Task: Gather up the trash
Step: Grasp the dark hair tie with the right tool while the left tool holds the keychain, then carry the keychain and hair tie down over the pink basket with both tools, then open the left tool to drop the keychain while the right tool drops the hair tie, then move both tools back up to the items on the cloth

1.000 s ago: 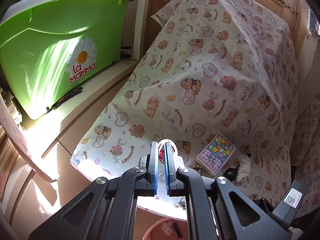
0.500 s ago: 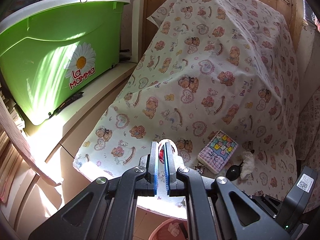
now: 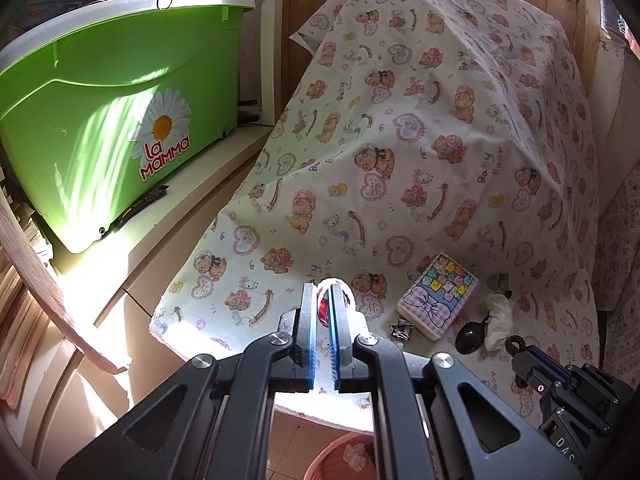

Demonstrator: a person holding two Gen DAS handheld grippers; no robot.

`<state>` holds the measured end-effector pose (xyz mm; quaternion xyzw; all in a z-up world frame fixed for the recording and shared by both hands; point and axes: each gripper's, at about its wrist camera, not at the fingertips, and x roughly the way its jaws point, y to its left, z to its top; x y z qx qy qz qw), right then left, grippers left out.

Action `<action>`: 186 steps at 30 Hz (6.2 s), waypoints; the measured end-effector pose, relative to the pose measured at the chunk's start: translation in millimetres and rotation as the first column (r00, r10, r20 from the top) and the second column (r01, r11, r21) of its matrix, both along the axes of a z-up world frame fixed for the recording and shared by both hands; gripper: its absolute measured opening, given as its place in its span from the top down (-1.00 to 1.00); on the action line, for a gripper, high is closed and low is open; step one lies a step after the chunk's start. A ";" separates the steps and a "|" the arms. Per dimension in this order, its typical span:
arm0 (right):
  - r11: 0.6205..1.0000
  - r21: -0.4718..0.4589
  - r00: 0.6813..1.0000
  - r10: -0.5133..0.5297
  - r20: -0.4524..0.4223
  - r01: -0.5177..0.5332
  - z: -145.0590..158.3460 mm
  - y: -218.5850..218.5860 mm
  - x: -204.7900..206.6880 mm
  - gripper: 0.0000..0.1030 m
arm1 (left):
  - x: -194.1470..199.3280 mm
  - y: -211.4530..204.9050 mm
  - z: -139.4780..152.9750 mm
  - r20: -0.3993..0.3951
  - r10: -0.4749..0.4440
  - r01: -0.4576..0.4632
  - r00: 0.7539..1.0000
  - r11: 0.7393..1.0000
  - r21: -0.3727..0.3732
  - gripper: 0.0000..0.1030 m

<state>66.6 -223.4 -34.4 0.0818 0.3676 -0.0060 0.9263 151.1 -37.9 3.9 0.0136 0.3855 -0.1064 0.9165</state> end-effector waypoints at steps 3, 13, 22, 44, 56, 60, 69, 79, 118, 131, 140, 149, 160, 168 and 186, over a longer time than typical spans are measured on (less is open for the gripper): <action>1.000 0.017 1.000 -0.007 0.002 0.007 1.7 -5.9 -2.7 0.84 | -1.3 -0.4 -0.3 0.000 -0.004 0.004 1.000 1.000 0.003 0.91; 0.990 0.133 0.998 0.040 0.046 -0.046 19.8 -21.0 -25.7 0.84 | -16.0 -3.5 4.2 0.012 -0.042 0.042 0.999 0.999 0.011 0.91; 0.966 0.241 0.994 0.084 0.070 -0.098 29.7 -31.1 -49.9 0.84 | -50.2 -6.3 29.0 0.011 -0.127 0.127 0.992 0.992 -0.022 0.91; 0.989 0.123 0.994 0.091 -0.067 -0.082 -8.6 10.7 -98.1 0.84 | -97.1 -22.3 -43.8 -0.193 -0.240 0.228 0.951 0.970 -0.083 0.91; 0.999 0.019 0.964 0.047 -0.260 -0.043 -58.7 13.3 -89.9 0.84 | -93.6 -38.2 -108.0 -0.419 -0.234 0.242 0.877 0.970 -0.034 0.91; 0.999 0.003 0.942 0.031 -0.333 -0.032 -82.3 16.0 -84.4 0.84 | -97.4 -41.0 -127.9 -0.460 -0.214 0.244 0.862 0.970 0.006 0.90; 0.999 -0.031 0.854 0.004 -0.519 -0.024 -147.2 18.5 -72.9 0.84 | -88.7 -44.2 -198.9 -0.635 -0.134 0.209 0.761 0.977 0.044 0.90; 0.999 -0.039 0.775 -0.005 -0.632 -0.026 -222.8 27.5 -66.8 0.84 | -86.7 -35.0 -252.7 -0.676 -0.064 0.215 0.734 0.966 0.143 0.90; 0.995 -0.083 0.796 -0.094 -0.598 0.055 -260.6 22.3 -72.1 -0.39 | -96.1 -37.0 -257.7 -0.637 -0.076 0.281 0.767 0.932 0.228 -0.11; 0.987 -0.151 0.869 -0.118 -0.481 0.051 -217.6 36.0 -71.2 -0.39 | -87.0 -32.0 -191.6 -0.467 -0.071 0.202 0.881 0.950 0.236 -0.12; 0.982 -0.183 0.930 -0.115 -0.350 0.053 -163.8 47.0 -72.3 -0.39 | -85.4 -24.6 -134.3 -0.302 -0.081 0.154 0.950 0.962 0.226 -0.21; 0.979 -0.178 0.959 -0.145 -0.244 0.103 -118.3 42.9 -85.1 -0.39 | -79.1 0.3 -103.3 -0.261 -0.037 0.063 0.965 0.994 0.092 -0.24; 0.971 -0.202 0.991 -0.133 -0.028 0.125 -31.7 29.6 -96.8 -0.40 | -85.3 6.1 -66.8 -0.054 -0.009 0.015 0.999 0.993 0.118 -0.31; 0.969 -0.228 0.995 -0.085 0.061 0.097 35.0 -5.9 -76.8 -0.55 | -85.5 -1.5 -59.9 0.001 -0.021 0.021 1.000 0.992 0.127 -0.39; 0.946 -0.199 0.966 -0.253 0.045 0.257 20.8 -79.1 -48.1 -0.56 | -73.1 -36.2 -67.5 0.061 -0.128 0.122 0.990 0.988 0.092 -0.58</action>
